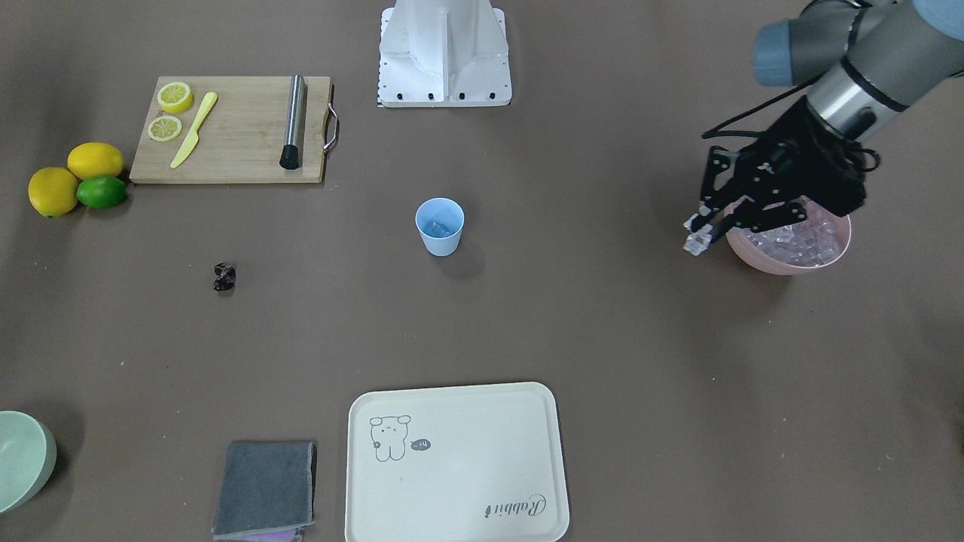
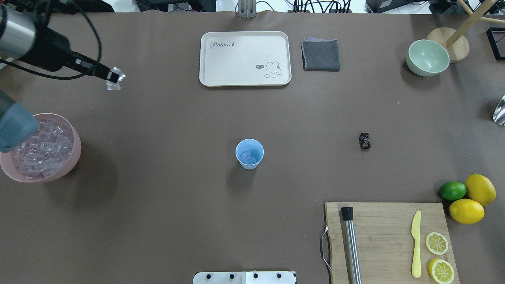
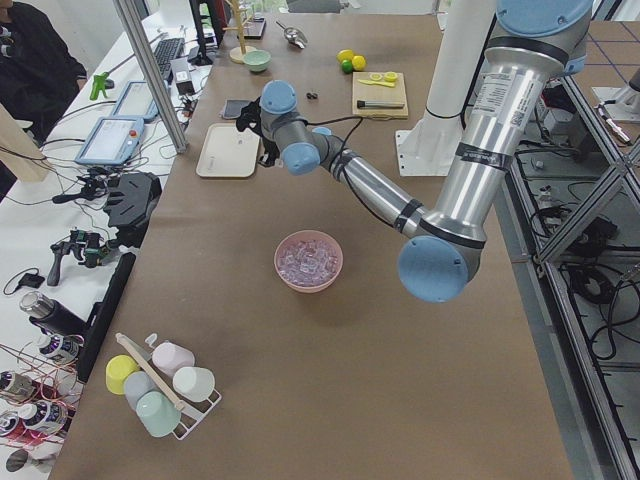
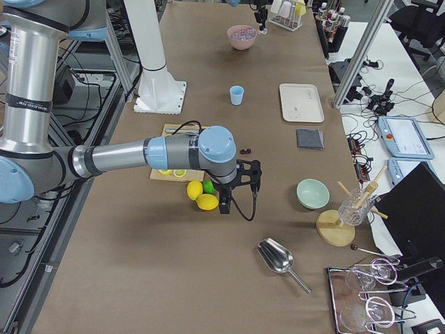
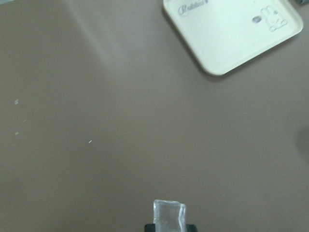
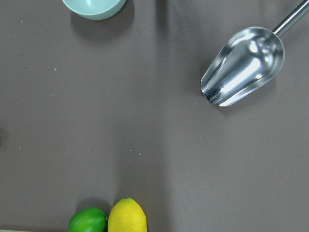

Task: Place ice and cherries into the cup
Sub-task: 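Lift the ice cube with the left gripper and carry it over the blue cup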

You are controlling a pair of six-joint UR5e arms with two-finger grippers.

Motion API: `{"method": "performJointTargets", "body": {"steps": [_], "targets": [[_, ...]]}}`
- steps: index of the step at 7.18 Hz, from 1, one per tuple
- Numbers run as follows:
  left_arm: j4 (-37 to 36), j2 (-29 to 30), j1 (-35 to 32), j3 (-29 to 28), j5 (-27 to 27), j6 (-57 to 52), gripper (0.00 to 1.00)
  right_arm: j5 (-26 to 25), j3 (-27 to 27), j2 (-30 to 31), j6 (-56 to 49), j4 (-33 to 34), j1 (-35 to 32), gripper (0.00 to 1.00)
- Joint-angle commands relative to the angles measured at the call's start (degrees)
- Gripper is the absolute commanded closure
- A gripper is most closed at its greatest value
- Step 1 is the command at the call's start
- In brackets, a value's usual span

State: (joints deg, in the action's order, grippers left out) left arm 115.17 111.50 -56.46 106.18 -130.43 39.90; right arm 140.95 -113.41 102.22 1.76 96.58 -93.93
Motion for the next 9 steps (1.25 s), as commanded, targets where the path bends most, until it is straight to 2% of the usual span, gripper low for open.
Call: {"method": "performJointTargets", "body": {"steps": [1,3,4,5,9], "targets": [[-0.2,9.6,16.4,-1.1,16.0,13.6,1.00,-0.2,0.1,-0.1,0.0,0.0,0.1,0.00],[-0.4,14.7,28.1,-3.5,29.2,19.5,1.00,-0.2,0.2,0.0,0.0,-0.1,0.1,0.00],[0.1,15.6,30.7,-6.0,34.1,19.5,1.00,-0.3,0.2,0.0,0.0,0.0,0.1,0.00],[0.3,17.9,31.2,-9.6,35.5,19.4,1.00,-0.3,0.3,0.0,0.1,-0.1,0.1,0.00],[0.0,17.3,32.5,-10.6,35.6,18.9,1.00,-0.2,0.4,-0.1,0.1,0.0,0.2,0.00]]}}
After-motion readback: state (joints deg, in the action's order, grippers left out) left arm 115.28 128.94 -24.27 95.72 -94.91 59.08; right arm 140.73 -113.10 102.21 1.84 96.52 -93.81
